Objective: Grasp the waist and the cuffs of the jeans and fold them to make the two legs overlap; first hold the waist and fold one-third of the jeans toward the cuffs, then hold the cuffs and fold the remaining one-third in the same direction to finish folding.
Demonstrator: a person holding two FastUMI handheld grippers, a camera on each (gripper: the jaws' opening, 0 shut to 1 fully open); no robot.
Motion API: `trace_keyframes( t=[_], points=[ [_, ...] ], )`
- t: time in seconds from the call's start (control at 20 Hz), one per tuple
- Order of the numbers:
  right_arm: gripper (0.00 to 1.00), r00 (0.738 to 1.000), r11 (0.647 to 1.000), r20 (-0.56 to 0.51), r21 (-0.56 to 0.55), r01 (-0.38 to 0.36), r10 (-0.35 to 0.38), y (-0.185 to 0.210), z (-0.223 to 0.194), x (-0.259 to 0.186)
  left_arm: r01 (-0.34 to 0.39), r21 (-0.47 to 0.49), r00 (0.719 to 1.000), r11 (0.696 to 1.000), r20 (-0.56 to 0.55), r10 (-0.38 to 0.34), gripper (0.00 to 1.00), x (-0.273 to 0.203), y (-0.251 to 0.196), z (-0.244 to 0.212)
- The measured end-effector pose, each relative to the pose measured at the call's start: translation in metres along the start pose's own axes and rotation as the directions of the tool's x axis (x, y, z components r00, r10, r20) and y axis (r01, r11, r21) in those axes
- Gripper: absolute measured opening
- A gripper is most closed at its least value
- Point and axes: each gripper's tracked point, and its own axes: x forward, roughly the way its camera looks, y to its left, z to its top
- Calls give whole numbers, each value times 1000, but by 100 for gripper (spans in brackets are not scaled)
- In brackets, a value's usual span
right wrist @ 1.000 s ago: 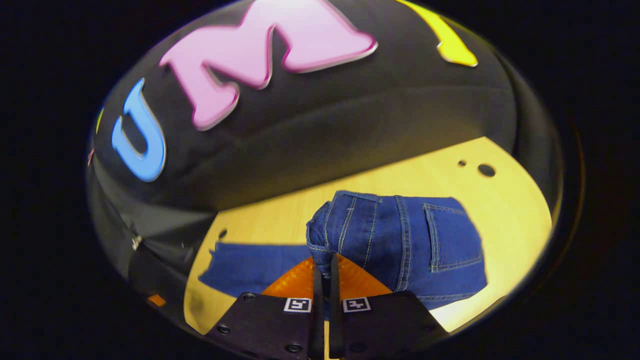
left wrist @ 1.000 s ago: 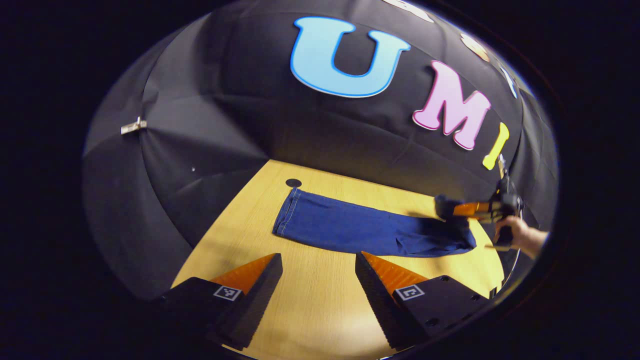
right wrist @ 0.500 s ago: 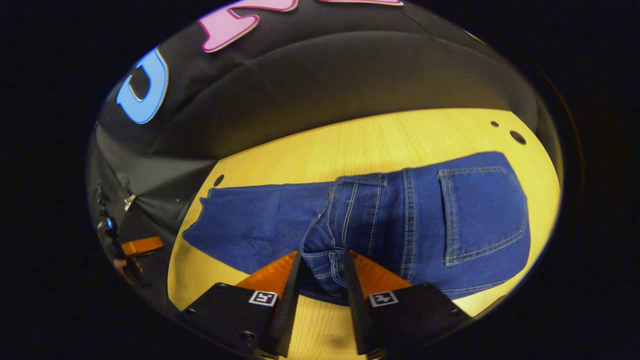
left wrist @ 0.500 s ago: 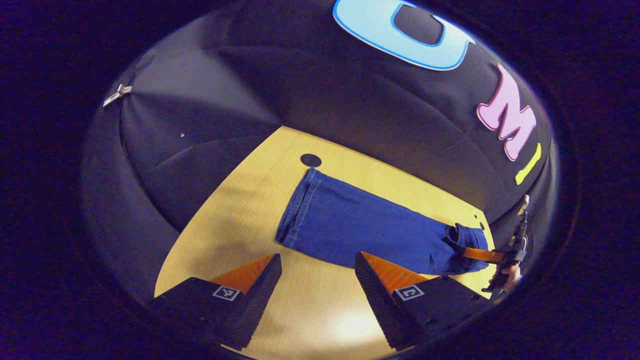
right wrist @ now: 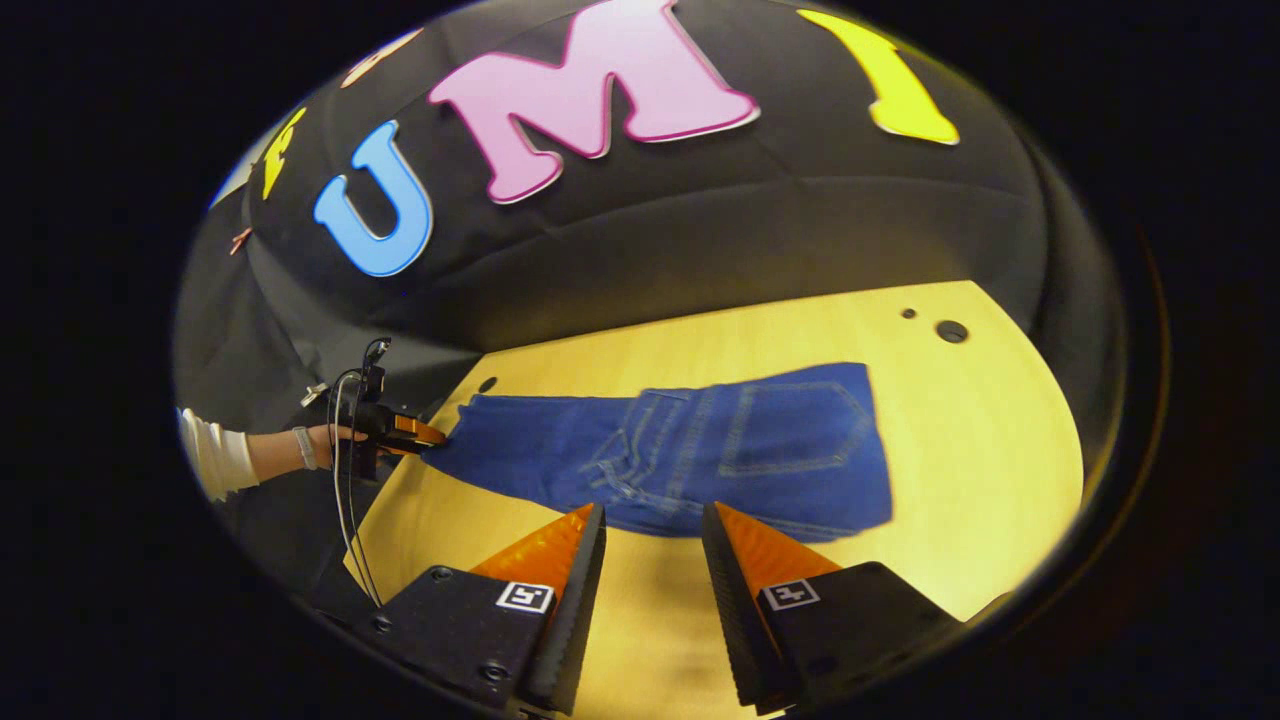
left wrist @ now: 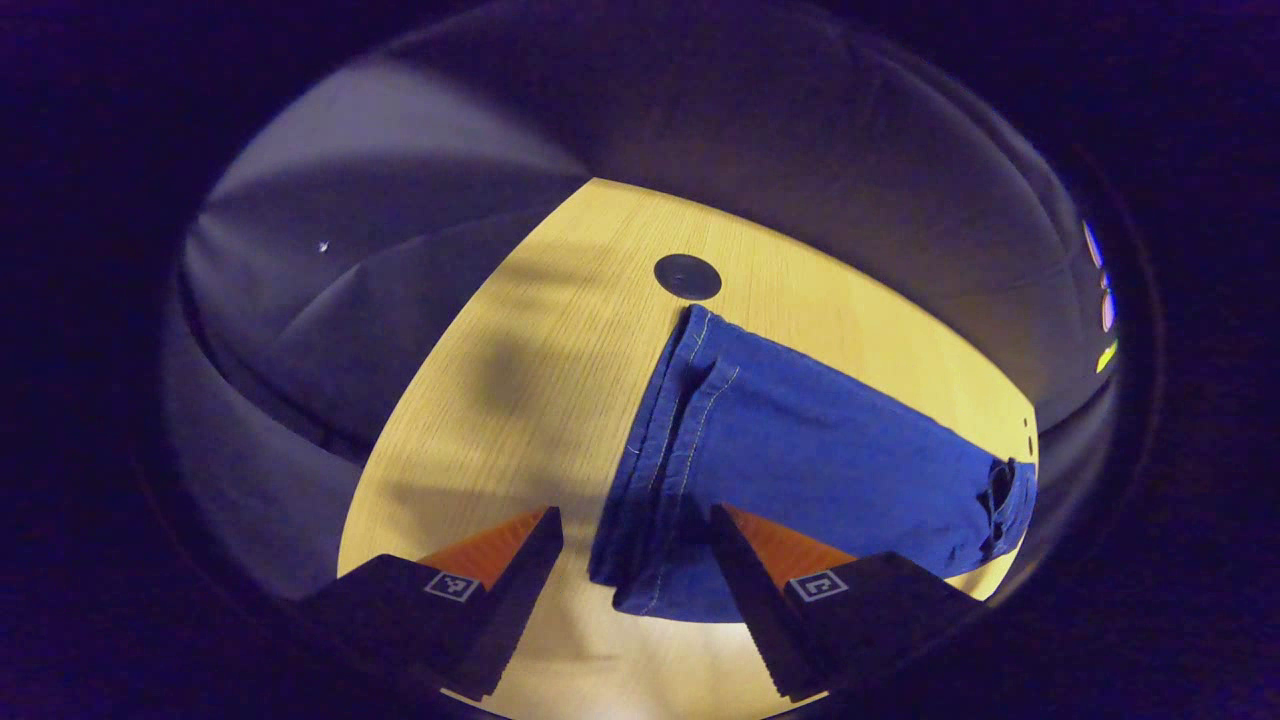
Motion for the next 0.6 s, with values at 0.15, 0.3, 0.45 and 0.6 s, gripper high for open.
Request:
trace_keyframes(
  t=[0.15,0.3,0.45,0.6],
  points=[
    [60,999,999,-18,13,49,-49,-31,-10,-19,-14,179,997,984,-67,27,95,-15,-13,2],
    [60,999,998,-14,44,50,-49,-34,-6,-23,10,234,995,972,-102,14,37,-17,-41,8],
    [60,999,998,18,58,25,-26,-27,7,-23,-11,259,994,966,-99,38,12,-15,-45,5],
    [60,1000,999,16,37,15,-15,-28,7,-24,38,235,998,971,-54,-26,6,-31,-60,14]
  ],
)
